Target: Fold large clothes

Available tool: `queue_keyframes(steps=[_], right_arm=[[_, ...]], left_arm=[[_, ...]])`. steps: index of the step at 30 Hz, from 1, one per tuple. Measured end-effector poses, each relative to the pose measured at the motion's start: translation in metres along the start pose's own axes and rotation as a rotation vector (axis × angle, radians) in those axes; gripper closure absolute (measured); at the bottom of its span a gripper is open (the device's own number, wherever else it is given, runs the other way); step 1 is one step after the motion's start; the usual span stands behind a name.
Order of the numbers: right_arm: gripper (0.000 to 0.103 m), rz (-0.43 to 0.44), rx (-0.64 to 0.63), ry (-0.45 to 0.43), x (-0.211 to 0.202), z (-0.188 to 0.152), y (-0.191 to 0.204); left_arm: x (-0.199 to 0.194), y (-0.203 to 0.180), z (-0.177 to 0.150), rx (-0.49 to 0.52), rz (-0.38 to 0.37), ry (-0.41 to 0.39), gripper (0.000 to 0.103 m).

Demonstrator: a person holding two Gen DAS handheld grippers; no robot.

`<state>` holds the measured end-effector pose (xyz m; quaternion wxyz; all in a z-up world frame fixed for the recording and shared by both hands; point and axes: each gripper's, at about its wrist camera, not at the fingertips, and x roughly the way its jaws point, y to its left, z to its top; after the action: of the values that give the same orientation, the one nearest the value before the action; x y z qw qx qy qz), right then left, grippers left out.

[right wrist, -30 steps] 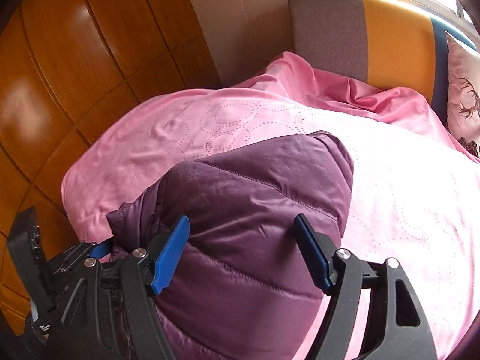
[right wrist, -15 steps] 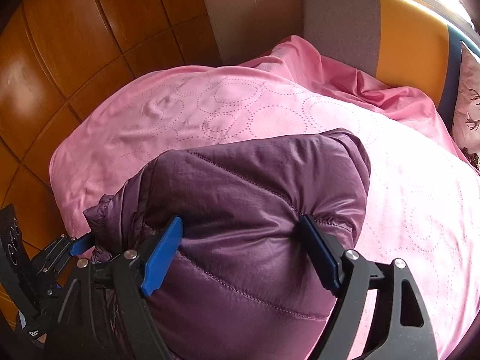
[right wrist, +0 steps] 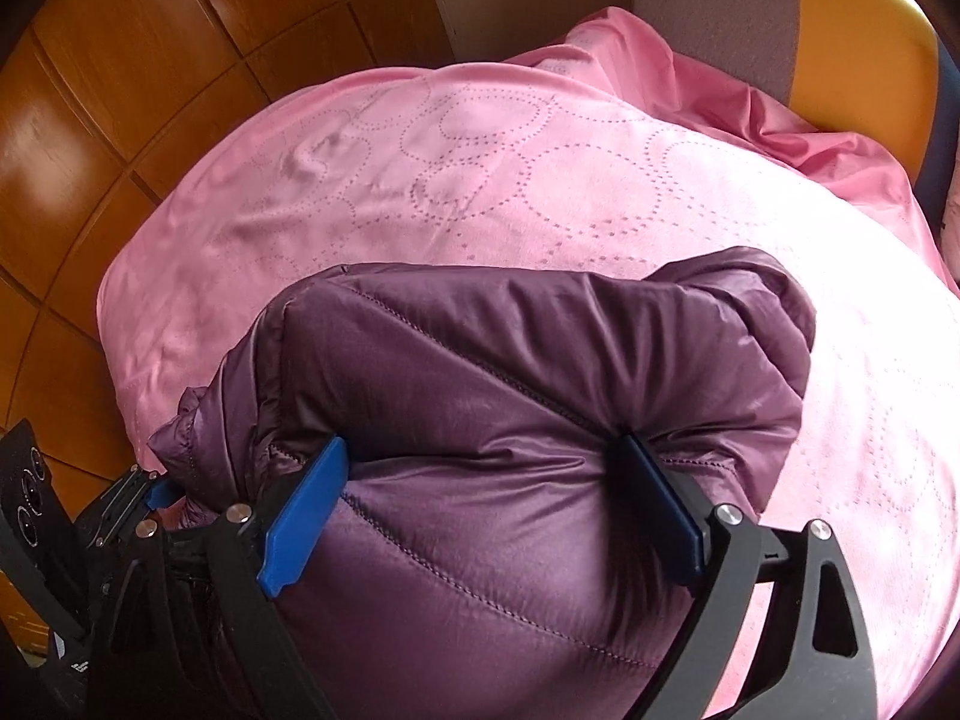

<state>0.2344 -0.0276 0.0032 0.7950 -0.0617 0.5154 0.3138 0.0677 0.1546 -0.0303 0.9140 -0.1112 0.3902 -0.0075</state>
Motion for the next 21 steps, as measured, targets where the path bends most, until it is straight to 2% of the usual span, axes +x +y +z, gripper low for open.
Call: queue_keyframes(steps=[5, 9, 11, 16, 19, 21], right_arm=[[0.012, 0.06, 0.006, -0.081, -0.02, -0.007, -0.002], [0.01, 0.136, 0.117, -0.197, -0.059, -0.029, -0.026], [0.009, 0.19, 0.195, -0.222, -0.071, -0.047, -0.044], [0.008, 0.297, 0.333, -0.174, -0.063, -0.097, -0.075], [0.005, 0.41, 0.378, -0.121, -0.045, -0.115, -0.076], [0.002, 0.447, 0.391, -0.112, -0.034, -0.121, -0.07]], left_arm=[[0.004, 0.012, -0.003, -0.038, -0.062, 0.002, 0.042], [0.005, 0.017, -0.003, -0.057, -0.099, 0.007, 0.042], [0.006, 0.021, -0.003, -0.066, -0.126, 0.008, 0.042], [0.013, 0.033, -0.003, -0.138, -0.21, 0.034, 0.042], [0.016, 0.04, -0.006, -0.199, -0.269, 0.048, 0.042], [0.017, 0.043, -0.008, -0.234, -0.304, 0.052, 0.042]])
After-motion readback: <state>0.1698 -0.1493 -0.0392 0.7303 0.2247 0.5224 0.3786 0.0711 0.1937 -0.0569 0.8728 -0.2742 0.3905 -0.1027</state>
